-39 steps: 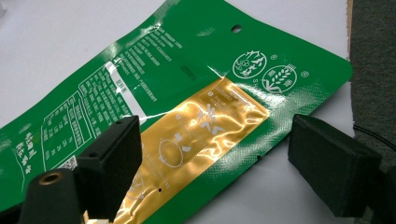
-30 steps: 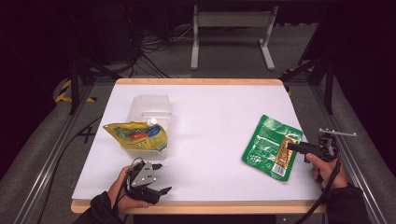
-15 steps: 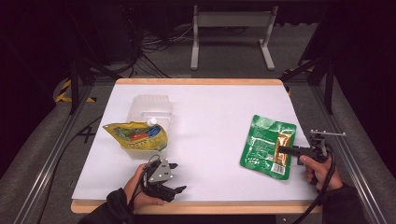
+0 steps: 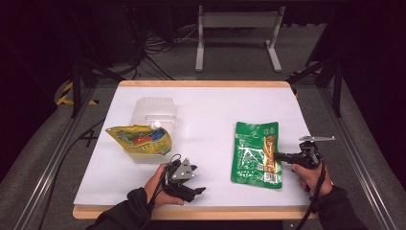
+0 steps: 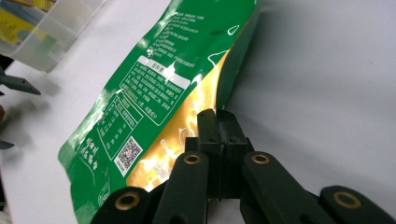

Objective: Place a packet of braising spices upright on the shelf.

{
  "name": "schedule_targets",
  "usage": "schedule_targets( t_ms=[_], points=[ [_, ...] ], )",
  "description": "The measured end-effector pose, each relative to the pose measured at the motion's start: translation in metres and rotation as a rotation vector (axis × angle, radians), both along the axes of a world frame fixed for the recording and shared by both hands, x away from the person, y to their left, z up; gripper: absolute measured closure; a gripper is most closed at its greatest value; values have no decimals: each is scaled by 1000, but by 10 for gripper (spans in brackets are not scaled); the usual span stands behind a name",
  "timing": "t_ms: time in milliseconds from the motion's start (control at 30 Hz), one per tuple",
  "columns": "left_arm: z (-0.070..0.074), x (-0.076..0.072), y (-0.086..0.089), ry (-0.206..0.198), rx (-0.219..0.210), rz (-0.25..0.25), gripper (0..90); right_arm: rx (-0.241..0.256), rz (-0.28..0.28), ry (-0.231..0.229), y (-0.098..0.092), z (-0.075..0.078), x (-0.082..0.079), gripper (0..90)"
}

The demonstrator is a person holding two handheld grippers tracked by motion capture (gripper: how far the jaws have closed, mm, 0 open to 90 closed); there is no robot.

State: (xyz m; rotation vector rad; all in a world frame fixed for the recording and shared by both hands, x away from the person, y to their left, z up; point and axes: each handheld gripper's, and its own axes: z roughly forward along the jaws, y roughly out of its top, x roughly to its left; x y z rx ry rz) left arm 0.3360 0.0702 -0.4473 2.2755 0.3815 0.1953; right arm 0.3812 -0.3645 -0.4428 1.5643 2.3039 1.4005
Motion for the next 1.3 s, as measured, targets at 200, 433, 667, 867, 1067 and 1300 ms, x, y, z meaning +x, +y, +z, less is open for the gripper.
schedule_targets(
  t_ms=[200, 433, 667, 867, 1067, 1300],
  points=[
    [1, 14, -16, 52, -41, 28, 236, -23, 55, -74, 14, 7, -8, 900],
    [1, 28, -29, 99, -71, 49, 214, -30, 106, -164, 26, 13, -15, 900],
    [0, 42, -40, 132, -81, 70, 220, -28, 143, -228, 33, 15, -19, 900],
    [-4, 54, -51, 156, -75, 88, 248, -30, 167, -257, 37, 16, -20, 900],
    [-6, 62, -55, 228, -117, 92, 225, -15, 189, -291, 40, 18, -23, 900],
    [-6, 64, -59, 245, -136, 35, 237, 0, 232, -326, 45, 21, -26, 900]
  ],
)
